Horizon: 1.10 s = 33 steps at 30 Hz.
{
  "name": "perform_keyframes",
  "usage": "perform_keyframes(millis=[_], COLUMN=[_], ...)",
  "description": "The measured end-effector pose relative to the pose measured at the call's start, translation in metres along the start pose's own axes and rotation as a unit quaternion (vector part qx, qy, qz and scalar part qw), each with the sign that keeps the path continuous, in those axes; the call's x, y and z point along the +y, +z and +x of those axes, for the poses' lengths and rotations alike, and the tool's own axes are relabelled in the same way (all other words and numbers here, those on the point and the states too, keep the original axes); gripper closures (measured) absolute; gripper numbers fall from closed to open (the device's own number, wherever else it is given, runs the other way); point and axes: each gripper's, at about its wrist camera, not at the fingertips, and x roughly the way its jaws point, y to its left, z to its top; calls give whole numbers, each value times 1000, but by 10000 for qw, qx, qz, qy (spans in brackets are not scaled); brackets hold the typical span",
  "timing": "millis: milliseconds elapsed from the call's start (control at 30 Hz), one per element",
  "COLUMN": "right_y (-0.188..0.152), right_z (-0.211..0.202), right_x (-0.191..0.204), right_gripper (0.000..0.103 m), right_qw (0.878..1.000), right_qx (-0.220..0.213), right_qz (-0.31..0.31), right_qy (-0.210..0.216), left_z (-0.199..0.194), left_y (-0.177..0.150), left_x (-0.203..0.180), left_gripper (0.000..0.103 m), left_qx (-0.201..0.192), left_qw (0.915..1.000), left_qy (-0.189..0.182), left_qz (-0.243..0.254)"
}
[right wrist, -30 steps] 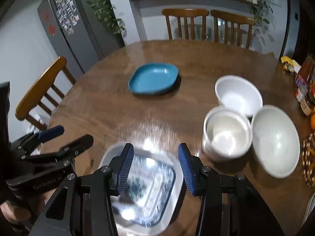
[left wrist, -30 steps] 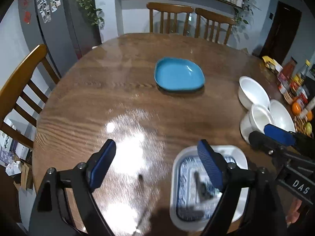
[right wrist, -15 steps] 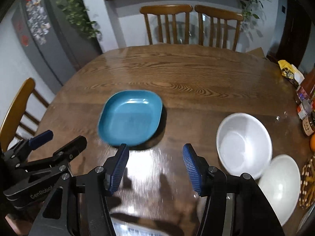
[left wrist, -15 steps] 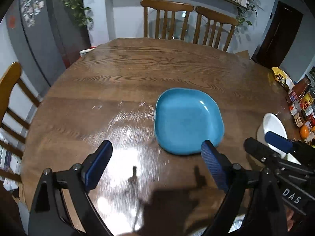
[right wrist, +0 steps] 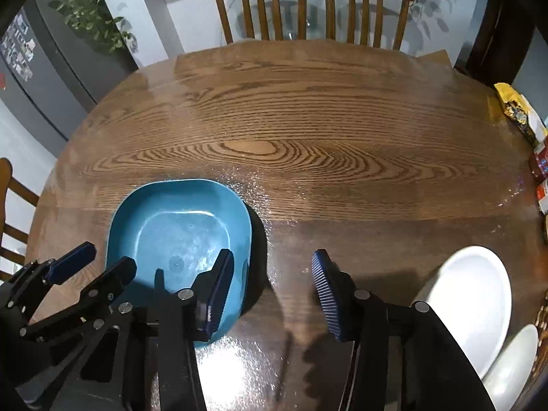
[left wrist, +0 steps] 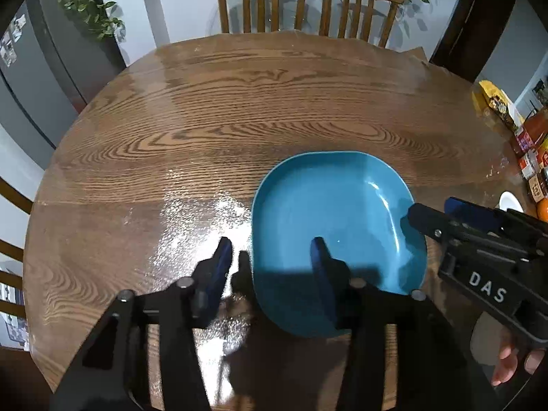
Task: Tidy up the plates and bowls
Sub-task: 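Move both grippers to the teal dish and close on its rim, then carry the teal dish onto the stacked plates and open both grippers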
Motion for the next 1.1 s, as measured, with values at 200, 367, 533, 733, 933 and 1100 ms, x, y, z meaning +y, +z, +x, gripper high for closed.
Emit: perform_keyframes(millis=[200, 367, 533, 733, 933, 1100], right_y=[1, 1, 1, -6, -26, -59], right_z=[18, 19, 18, 0, -51, -94], right_x=[3, 11, 16, 12, 9, 6], right_gripper=[70, 94, 97, 97, 98, 98], right_qw=[9997, 9992, 9990, 9996, 9993, 9982], right_qx=[197, 242, 225, 85, -264, -441], right_qz=[-96, -270, -331, -239, -247, -331], right_qy=[-64, -138, -189, -88, 86, 230], left_z=[13, 12, 11, -9, -51, -90], left_y=[2, 2, 0, -3, -17, -46], left_x=[1, -1, -1, -3, -6, -18], left_gripper=[88, 94, 97, 98, 98, 98], left_qx=[214, 227, 200, -67, -362, -479], left_qw=[9997, 9996, 9996, 9997, 9987, 9980], left_qy=[-52, -191, -207, -217, -311, -301], left_qz=[57, 5, -3, 125, 178, 270])
